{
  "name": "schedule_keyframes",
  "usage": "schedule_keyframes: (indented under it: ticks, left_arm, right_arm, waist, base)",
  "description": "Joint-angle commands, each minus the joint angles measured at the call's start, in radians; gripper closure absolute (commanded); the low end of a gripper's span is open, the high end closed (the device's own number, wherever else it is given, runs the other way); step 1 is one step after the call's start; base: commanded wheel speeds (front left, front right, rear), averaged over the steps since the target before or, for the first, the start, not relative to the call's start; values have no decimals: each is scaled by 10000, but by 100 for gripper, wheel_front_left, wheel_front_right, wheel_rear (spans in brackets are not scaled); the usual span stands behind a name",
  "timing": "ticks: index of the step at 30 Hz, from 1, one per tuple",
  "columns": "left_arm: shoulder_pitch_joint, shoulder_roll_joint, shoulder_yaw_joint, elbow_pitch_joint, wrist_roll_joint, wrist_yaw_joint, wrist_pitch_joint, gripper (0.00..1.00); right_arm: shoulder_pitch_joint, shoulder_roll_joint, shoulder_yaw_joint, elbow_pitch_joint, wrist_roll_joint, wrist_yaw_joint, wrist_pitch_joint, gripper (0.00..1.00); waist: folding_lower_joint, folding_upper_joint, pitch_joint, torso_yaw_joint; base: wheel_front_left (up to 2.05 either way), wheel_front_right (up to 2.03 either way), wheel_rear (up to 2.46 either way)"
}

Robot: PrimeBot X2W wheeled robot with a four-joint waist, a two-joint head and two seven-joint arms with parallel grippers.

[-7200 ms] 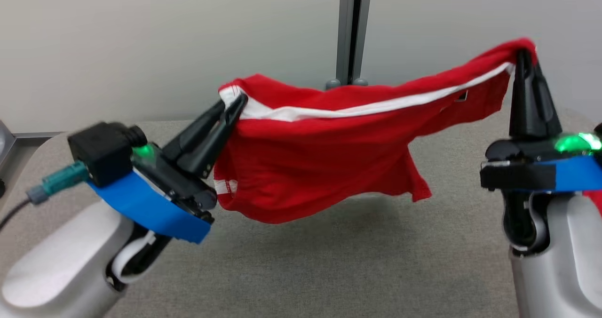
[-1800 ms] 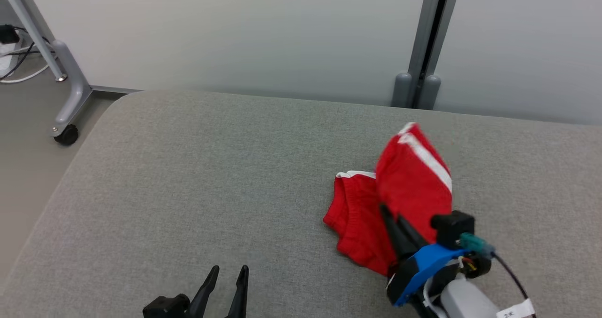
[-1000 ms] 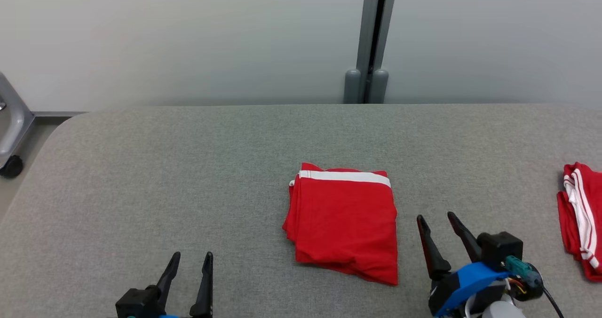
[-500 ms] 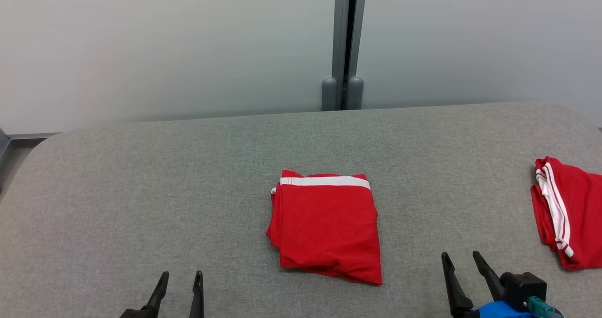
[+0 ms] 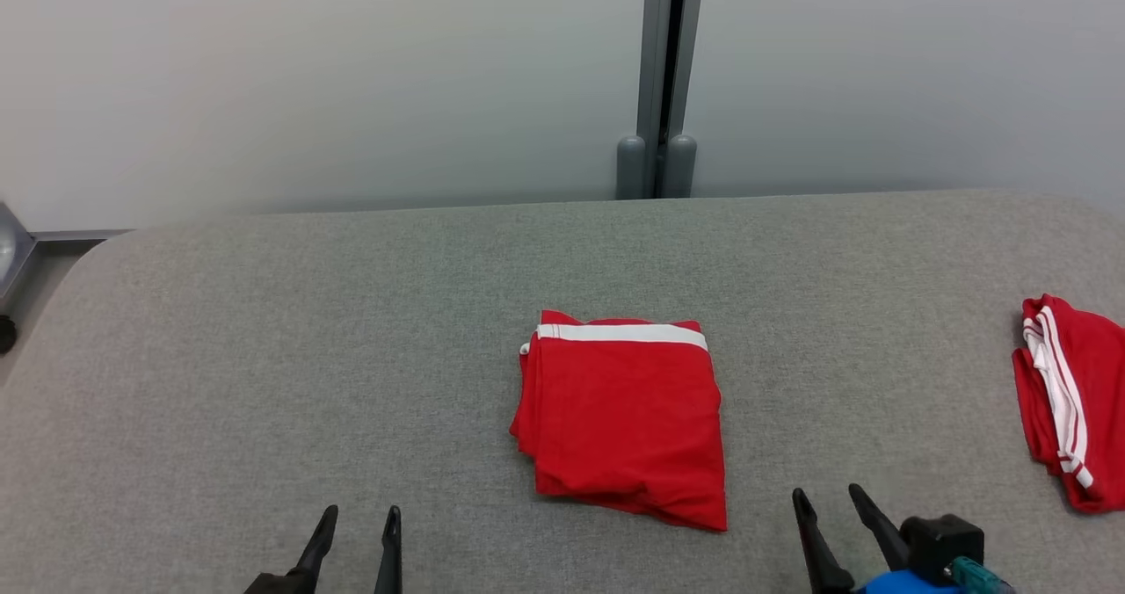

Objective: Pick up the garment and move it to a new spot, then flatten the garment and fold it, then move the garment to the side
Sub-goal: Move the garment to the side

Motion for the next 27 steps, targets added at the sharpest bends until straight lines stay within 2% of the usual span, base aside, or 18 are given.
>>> schedule_keyframes:
  ticks: [1, 11, 15, 21, 22, 23, 24, 27]
  left_arm:
    - [-225, -22, -113, 26, 1, 18, -25, 0]
    - [-672, 198, -642, -17, -311, 17, -24, 0]
    - [-932, 326, -879, 26, -482, 17, -24, 0]
    - [-1274, 502, -1187, 108, -735, 17, -24, 0]
    - [-1301, 516, -1212, 110, -779, 17, -25, 0]
    - [-1306, 531, -1230, 123, -797, 17, -24, 0]
    - [-1324, 543, -1215, 127, -822, 17, -24, 0]
    - [-1255, 584, -1099, 116, -871, 16, -24, 0]
  right_arm:
    - [-469, -26, 142, 161, -19, -1, -34, 0]
    - [-2710, -21, 451, 1341, -180, 0, -30, 0]
    - [-3544, -20, 564, 2594, -159, 0, -11, 0]
    - [-4304, -20, 685, 4805, 594, 0, 119, 0]
    - [-4281, -14, 832, 5062, 803, 0, 119, 13]
    - [-4222, 25, 1016, 5291, 944, 2, 124, 73]
    - [-4217, 48, 1170, 5440, 1073, 5, 121, 100]
    - [-4252, 57, 1354, 5734, 1313, 5, 95, 100]
  waist:
    - [1, -1, 109, 147]
    - [1, -1, 912, 921]
    - [1, -1, 1273, 1335]
    - [1, -1, 1702, 1796]
    - [1, -1, 1720, 1828]
    - [1, -1, 1732, 1846]
    - [1, -1, 1746, 1841]
    - [1, -1, 1698, 1650]
  base:
    - [0, 0, 0]
    - [0, 0, 0]
    - [0, 0, 0]
    - [0, 0, 0]
    - [0, 0, 0]
    - [0, 0, 0]
    - [0, 0, 0]
    - [0, 0, 0]
